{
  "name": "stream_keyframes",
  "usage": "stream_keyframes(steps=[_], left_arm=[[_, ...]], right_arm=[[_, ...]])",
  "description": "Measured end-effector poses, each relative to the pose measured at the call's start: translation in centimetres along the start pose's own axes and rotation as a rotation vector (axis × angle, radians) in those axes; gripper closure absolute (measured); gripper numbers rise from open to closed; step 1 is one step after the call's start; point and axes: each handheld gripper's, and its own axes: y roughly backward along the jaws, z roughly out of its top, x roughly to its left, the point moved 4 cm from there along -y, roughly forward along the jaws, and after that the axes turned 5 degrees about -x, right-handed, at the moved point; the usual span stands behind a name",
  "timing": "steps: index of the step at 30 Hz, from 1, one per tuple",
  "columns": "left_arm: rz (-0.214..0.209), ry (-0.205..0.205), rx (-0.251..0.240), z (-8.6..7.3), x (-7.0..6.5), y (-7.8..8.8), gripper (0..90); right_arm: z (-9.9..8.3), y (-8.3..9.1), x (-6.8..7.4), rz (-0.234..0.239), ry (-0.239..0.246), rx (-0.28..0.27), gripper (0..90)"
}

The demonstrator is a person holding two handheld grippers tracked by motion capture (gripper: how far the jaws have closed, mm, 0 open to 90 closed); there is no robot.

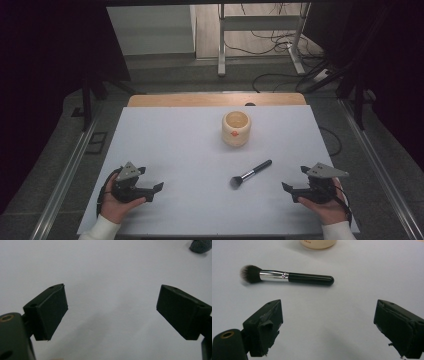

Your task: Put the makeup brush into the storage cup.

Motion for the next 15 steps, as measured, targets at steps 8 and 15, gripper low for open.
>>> stream_keyframes(steps=[8, 15], left_arm=[[0.000, 0.000, 0.000, 0.01, 0.07, 0.04, 10.5], [0.000, -0.001, 0.000, 0.04, 0.00, 0.09, 10.6]], right_arm=[[0.46, 0.08, -0.02, 0.030, 0.032, 0.011, 8.6], [0.79, -0.03, 0.03, 0.059, 0.049, 0.025, 8.2]])
